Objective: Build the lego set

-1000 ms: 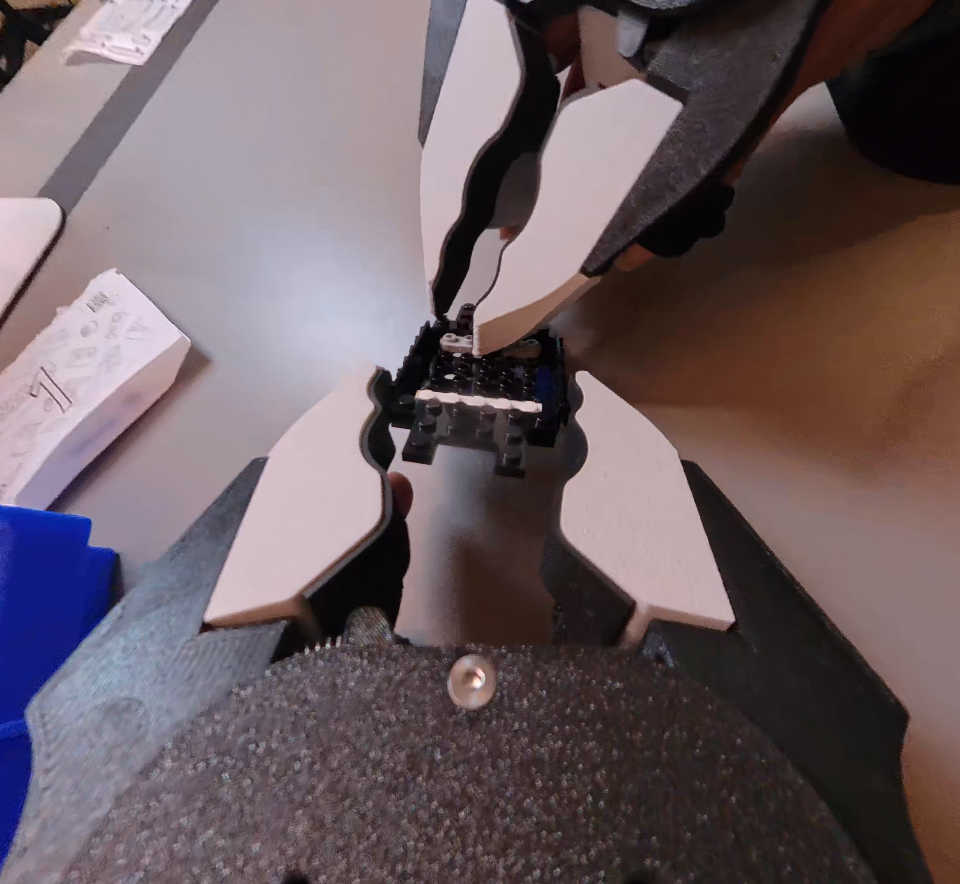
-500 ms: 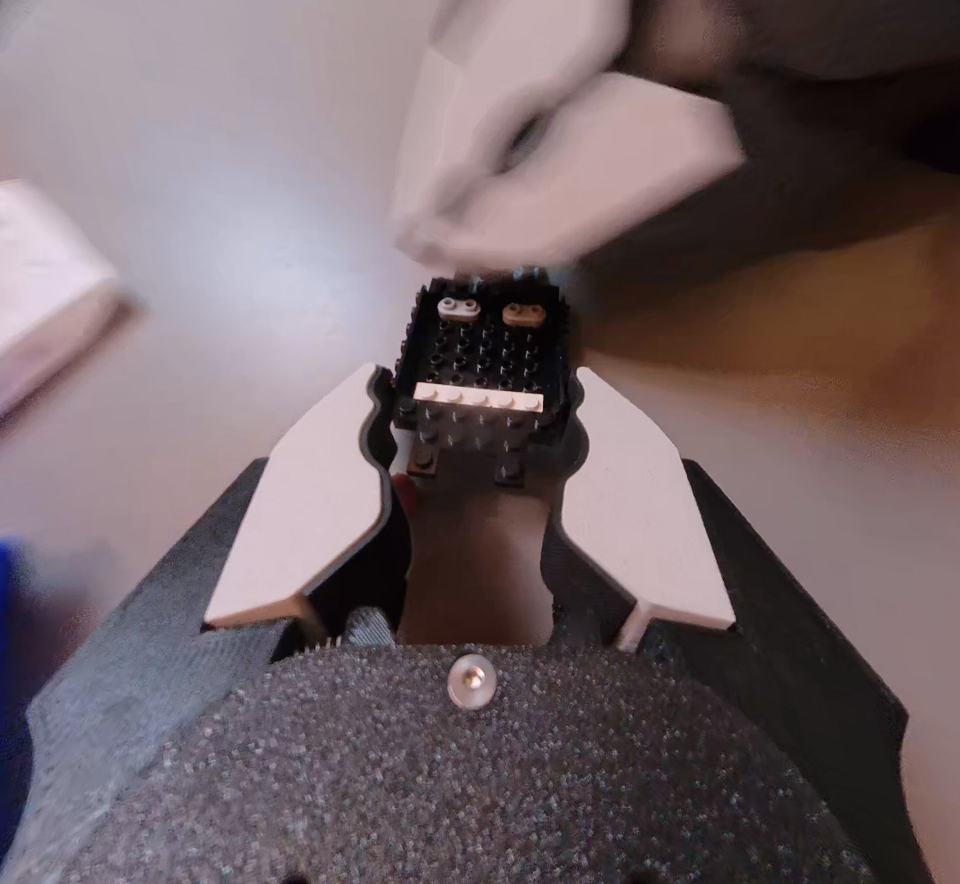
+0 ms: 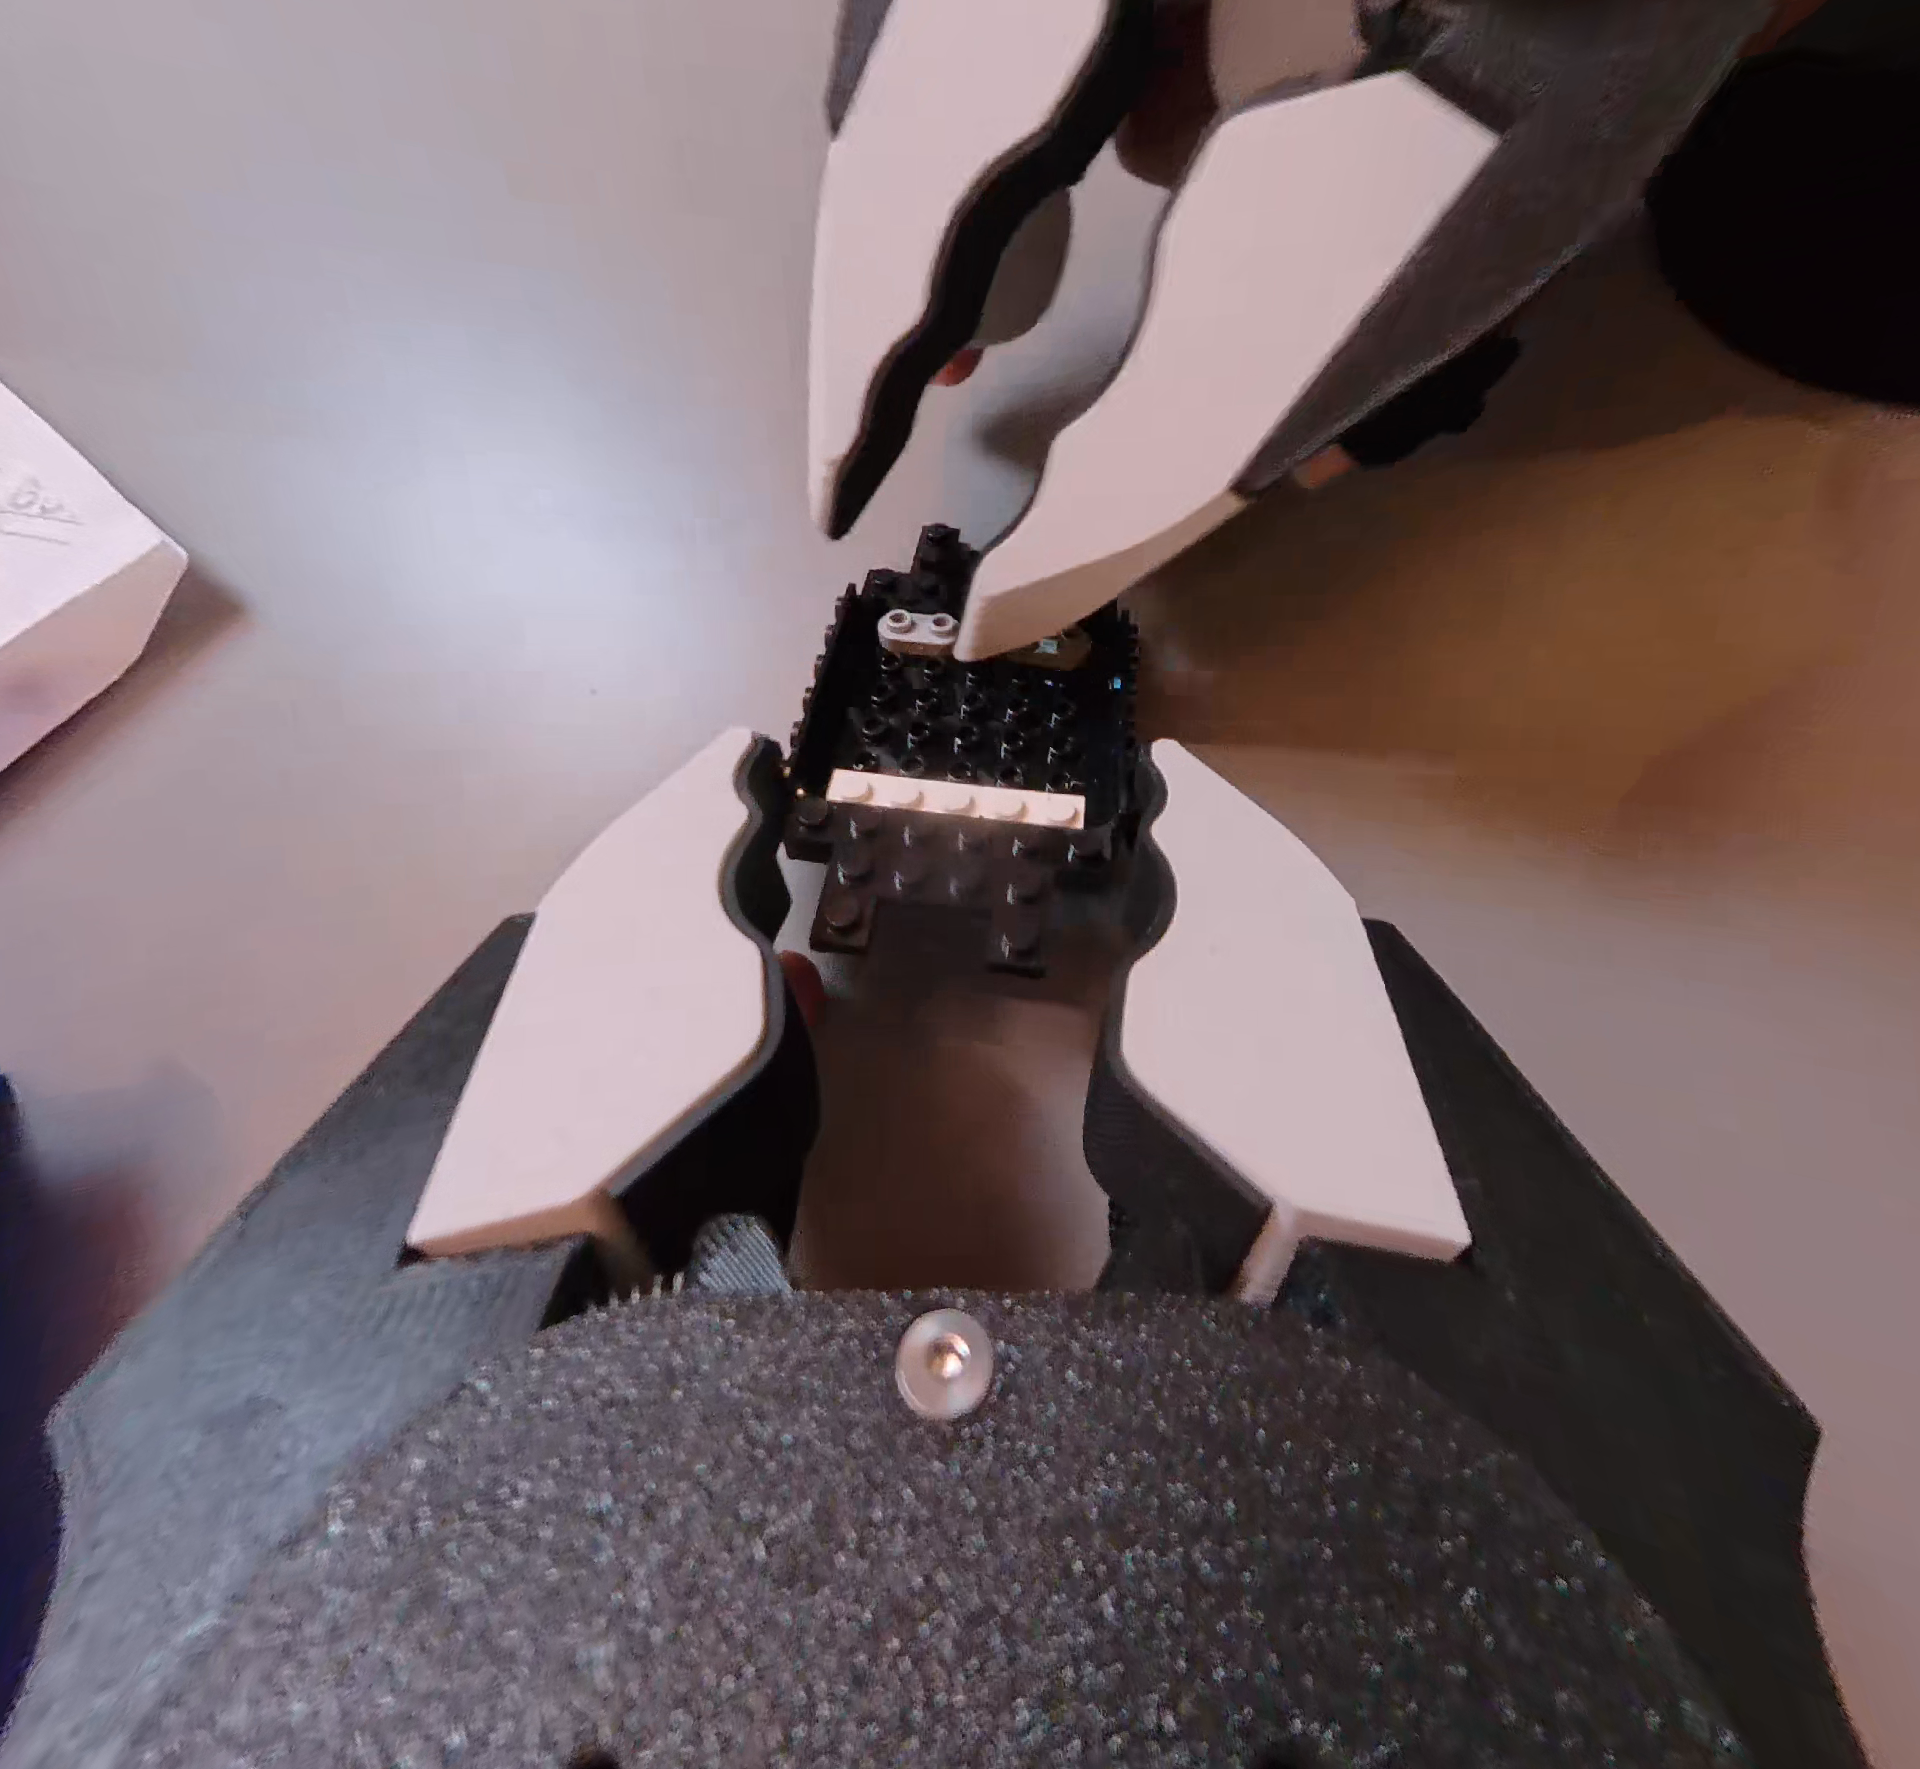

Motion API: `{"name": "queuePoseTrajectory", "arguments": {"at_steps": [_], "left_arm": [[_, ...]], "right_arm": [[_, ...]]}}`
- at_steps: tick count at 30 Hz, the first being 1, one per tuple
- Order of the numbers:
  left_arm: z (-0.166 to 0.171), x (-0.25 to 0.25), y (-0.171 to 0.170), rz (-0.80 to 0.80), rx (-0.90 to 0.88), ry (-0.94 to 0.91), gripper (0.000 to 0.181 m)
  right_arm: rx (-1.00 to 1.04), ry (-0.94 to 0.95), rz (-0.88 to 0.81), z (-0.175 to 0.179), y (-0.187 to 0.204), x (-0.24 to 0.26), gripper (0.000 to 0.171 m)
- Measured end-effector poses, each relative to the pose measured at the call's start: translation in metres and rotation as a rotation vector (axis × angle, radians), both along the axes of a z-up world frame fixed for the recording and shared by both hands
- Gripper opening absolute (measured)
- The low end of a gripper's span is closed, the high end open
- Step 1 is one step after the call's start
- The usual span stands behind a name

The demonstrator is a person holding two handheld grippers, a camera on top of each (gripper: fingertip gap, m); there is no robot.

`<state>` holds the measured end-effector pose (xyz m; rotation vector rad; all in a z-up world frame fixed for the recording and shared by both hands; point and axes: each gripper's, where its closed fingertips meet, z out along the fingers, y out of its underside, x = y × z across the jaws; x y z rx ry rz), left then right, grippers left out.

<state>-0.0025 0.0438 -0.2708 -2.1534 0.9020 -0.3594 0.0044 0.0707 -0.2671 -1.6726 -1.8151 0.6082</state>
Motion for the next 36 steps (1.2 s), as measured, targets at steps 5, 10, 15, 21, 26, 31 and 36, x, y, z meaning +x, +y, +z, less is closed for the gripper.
{"name": "queuePoseTrajectory", "arguments": {"at_steps": [5,10,15,21,26,31,36], "left_arm": [[-0.004,0.001,-0.003,-0.022,-0.004,0.031,0.064],[-0.007,0.000,-0.005,-0.026,-0.019,0.056,0.063],[-0.008,-0.002,-0.002,0.003,-0.024,0.070,0.064],[-0.008,-0.006,0.004,0.032,-0.031,0.075,0.064],[-0.006,0.012,-0.014,-0.060,-0.096,-0.004,0.063],[-0.007,0.007,-0.010,-0.032,-0.067,0.014,0.064],[-0.006,0.008,-0.010,-0.032,-0.070,0.015,0.064]], "right_arm": [[-0.033,-0.129,0.090,-0.004,-0.007,0.001,0.025],[0.060,-0.212,0.137,-0.005,-0.009,0.001,0.021],[0.175,-0.116,0.116,-0.006,-0.012,-0.001,0.004],[0.267,0.050,0.023,-0.004,-0.005,-0.005,0.001],[0.416,-0.042,-0.161,-0.011,0.049,0.018,0.001],[0.198,0.213,-0.082,0.023,0.008,-0.001,0.000],[0.087,0.169,-0.092,0.014,0.014,0.008,0.011]]}}
